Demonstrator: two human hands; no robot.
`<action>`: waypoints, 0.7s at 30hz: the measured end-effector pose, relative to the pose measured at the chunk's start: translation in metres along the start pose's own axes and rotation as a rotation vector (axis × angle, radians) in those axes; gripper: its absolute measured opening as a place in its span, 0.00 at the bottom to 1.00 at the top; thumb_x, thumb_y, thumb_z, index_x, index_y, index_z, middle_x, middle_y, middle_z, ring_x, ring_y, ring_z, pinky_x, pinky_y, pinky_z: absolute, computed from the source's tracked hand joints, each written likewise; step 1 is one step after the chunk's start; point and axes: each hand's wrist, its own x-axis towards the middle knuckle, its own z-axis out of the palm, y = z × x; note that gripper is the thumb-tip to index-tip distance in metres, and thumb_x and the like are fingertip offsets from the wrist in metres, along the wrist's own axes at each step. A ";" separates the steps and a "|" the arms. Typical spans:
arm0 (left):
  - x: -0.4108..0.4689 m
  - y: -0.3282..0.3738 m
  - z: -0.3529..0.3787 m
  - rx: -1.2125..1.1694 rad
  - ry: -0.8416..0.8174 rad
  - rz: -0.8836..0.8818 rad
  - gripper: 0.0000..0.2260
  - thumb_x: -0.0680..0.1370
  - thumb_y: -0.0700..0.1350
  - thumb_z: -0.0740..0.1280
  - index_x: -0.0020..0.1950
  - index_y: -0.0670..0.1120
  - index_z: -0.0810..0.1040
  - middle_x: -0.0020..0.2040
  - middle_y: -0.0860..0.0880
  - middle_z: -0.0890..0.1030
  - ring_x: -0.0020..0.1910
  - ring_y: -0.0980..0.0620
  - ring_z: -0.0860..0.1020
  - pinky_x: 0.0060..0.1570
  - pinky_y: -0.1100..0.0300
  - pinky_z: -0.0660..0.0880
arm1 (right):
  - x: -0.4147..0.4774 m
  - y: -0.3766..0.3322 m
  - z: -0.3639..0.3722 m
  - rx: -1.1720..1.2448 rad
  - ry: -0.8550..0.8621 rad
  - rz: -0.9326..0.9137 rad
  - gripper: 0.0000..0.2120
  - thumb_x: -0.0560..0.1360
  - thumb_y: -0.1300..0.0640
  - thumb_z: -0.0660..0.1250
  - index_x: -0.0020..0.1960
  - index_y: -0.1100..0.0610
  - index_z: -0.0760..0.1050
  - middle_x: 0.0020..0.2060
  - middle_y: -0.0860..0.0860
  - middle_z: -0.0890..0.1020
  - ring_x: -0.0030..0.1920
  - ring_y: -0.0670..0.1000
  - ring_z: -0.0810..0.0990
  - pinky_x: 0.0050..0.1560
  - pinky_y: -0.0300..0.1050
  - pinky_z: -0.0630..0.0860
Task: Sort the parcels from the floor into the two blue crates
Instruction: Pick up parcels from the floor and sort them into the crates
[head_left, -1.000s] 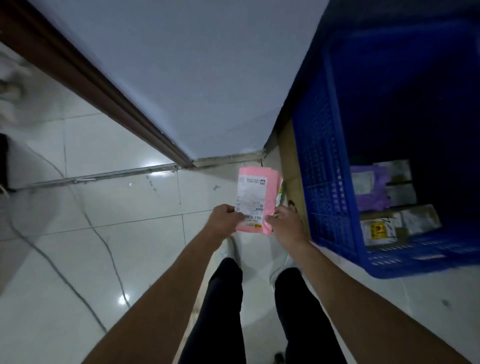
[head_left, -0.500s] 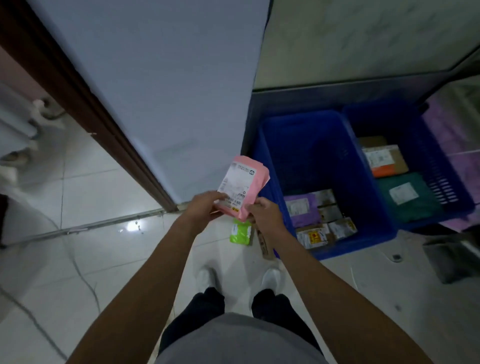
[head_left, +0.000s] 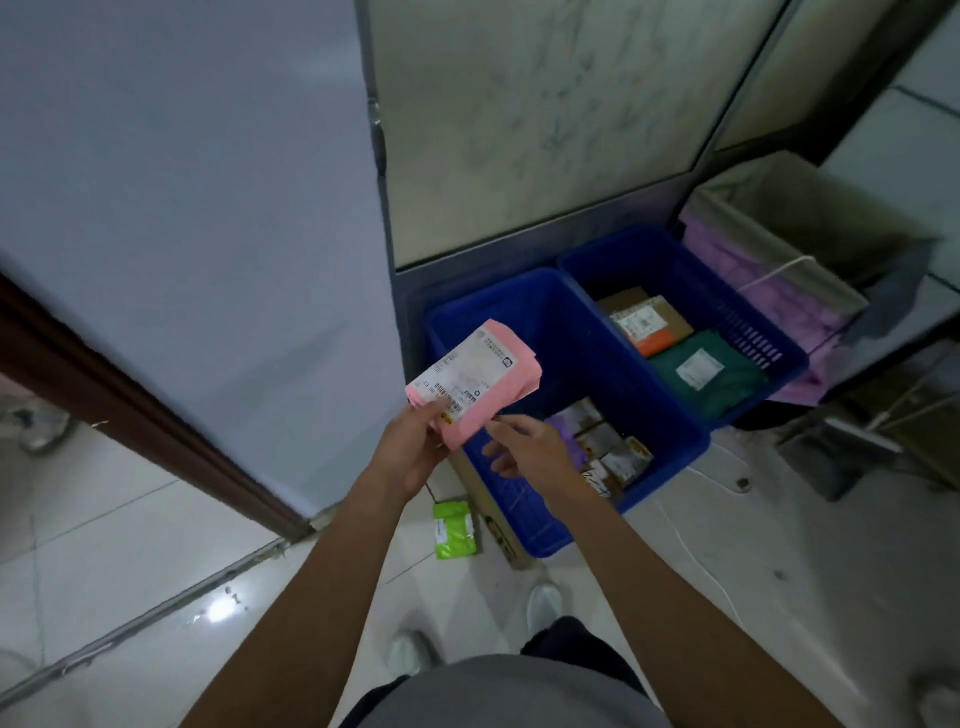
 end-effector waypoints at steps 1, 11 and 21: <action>0.002 0.000 0.005 0.016 -0.010 -0.009 0.13 0.81 0.39 0.65 0.65 0.46 0.76 0.56 0.46 0.85 0.50 0.49 0.84 0.42 0.54 0.81 | 0.001 0.002 -0.010 0.024 0.013 0.025 0.13 0.80 0.53 0.69 0.60 0.59 0.78 0.42 0.55 0.84 0.33 0.49 0.79 0.38 0.42 0.78; 0.032 -0.014 0.070 0.136 -0.135 -0.078 0.16 0.82 0.40 0.64 0.70 0.47 0.74 0.61 0.46 0.83 0.60 0.46 0.82 0.58 0.47 0.79 | 0.042 0.005 -0.099 0.296 0.104 0.036 0.24 0.79 0.47 0.70 0.71 0.55 0.70 0.52 0.54 0.84 0.38 0.51 0.84 0.44 0.48 0.81; 0.104 -0.062 0.197 0.381 -0.016 -0.107 0.15 0.84 0.38 0.59 0.69 0.45 0.75 0.61 0.46 0.83 0.55 0.47 0.83 0.50 0.51 0.81 | 0.144 -0.001 -0.254 0.272 0.021 0.108 0.13 0.78 0.52 0.71 0.59 0.58 0.79 0.49 0.53 0.84 0.51 0.55 0.84 0.54 0.50 0.82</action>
